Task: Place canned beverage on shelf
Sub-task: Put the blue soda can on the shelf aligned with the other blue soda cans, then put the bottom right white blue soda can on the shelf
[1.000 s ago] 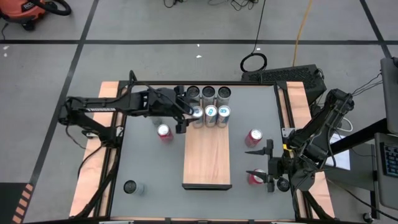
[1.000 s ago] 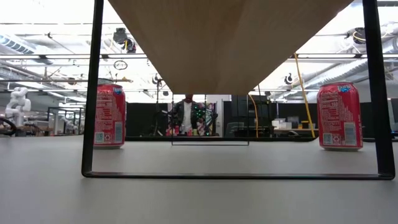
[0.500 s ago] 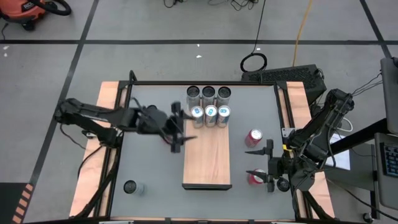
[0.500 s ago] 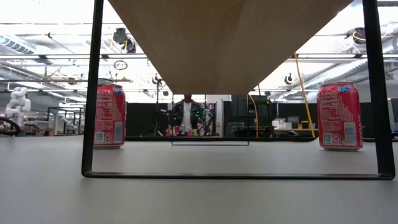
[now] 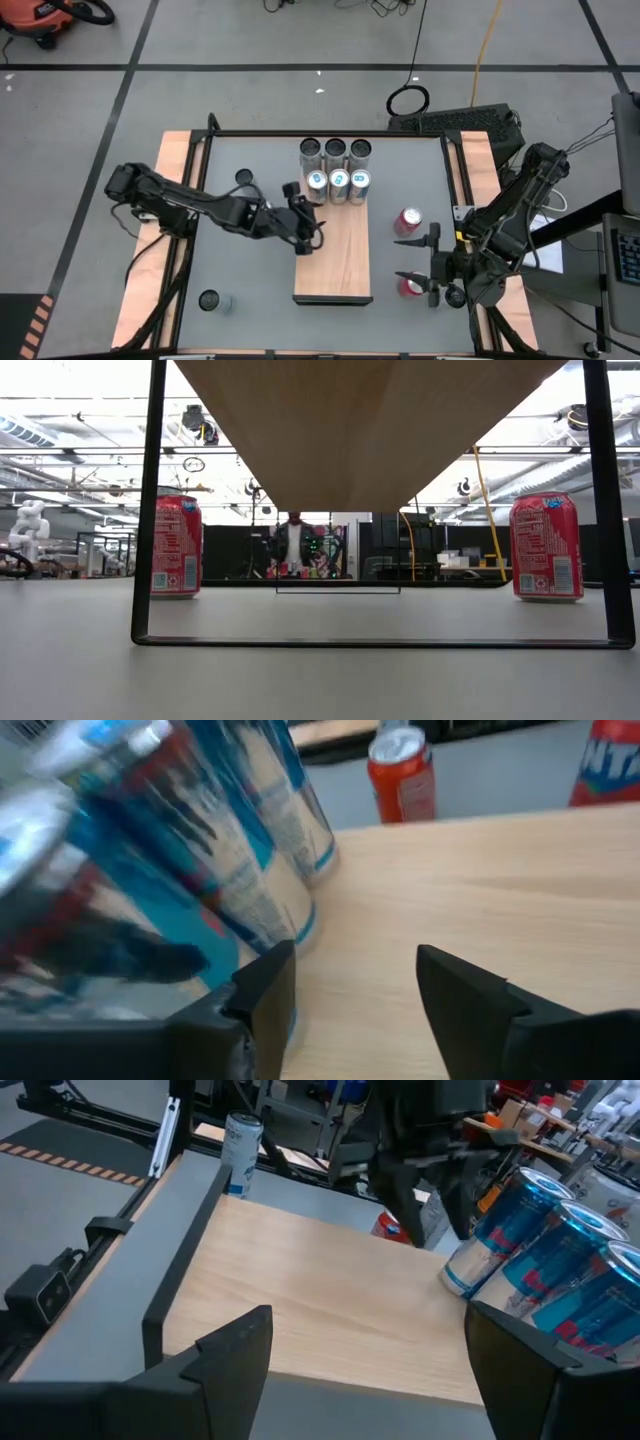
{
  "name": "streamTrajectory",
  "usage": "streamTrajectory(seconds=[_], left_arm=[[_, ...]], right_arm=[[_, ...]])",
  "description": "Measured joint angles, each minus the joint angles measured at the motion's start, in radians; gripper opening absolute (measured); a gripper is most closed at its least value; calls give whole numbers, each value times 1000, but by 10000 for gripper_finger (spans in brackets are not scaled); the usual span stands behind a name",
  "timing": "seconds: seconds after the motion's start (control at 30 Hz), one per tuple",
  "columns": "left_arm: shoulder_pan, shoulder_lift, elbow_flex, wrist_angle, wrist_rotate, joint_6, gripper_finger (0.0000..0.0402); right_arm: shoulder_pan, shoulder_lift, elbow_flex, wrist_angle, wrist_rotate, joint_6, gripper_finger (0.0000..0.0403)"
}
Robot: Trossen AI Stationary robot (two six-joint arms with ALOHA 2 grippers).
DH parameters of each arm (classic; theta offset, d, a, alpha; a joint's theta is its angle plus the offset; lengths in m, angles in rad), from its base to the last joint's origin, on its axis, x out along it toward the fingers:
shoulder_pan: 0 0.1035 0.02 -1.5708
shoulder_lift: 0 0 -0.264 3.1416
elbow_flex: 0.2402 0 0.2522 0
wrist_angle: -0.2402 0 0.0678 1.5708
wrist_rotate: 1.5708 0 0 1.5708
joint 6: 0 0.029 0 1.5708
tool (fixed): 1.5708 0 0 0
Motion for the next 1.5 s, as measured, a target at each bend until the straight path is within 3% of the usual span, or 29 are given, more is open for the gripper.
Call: streamTrajectory(seconds=[0.3,0.7,1.13,1.33,1.5], left_arm=[[46,29,0,-5,-14,-41,148],[37,28,0,-4,19,-57,141],[-158,3,0,56,7,-146,141],[-281,3,0,57,-98,-214,141],[-360,3,0,58,-162,-259,141]], right_arm=[[-34,0,-56,23,0,-2,270],[-53,0,-60,88,-3,-55,270],[-53,22,-60,188,-11,45,270],[-52,63,-60,196,-15,204,270],[-52,75,-51,189,-147,294,270]])
